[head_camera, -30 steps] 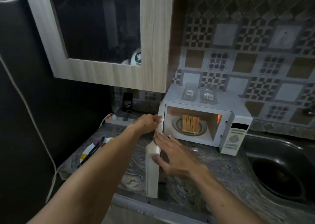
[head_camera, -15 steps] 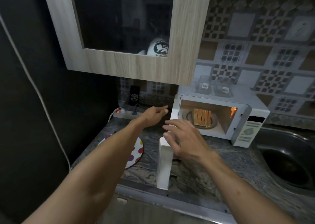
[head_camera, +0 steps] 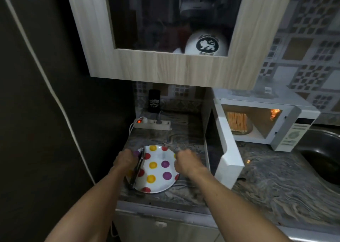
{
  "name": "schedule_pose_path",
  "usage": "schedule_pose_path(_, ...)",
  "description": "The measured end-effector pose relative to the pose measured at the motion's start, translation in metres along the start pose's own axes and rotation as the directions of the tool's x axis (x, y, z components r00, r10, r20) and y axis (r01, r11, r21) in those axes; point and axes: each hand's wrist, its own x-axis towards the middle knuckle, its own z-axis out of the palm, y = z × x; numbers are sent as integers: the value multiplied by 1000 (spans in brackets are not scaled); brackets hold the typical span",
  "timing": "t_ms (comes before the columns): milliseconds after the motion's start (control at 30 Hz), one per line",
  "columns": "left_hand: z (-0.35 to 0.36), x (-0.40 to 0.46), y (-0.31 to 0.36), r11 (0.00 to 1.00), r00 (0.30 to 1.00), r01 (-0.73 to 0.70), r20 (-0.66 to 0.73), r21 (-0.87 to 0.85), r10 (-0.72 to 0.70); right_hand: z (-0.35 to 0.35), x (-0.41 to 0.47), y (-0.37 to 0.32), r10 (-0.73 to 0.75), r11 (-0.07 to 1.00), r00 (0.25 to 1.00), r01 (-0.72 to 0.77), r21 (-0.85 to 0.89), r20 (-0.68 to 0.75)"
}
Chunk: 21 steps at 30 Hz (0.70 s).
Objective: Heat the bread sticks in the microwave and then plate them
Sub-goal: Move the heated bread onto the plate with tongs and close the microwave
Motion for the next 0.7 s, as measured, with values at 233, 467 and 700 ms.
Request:
schedule_pose_path(233, 19, 18, -34, 999, 997, 48, 62, 15, -49, 74, 21, 17, 357, 820, 924, -382, 426, 139)
schedule_pose_path(467, 41, 43, -40, 976, 986, 163, 56, -147, -156, 102, 55, 19, 454, 721, 869, -487, 493, 196)
schedule_pose_path(700, 46, 45, -43, 928, 960, 274, 22, -253, -278, 109, 63, 22, 509, 658, 834, -538, 527, 215)
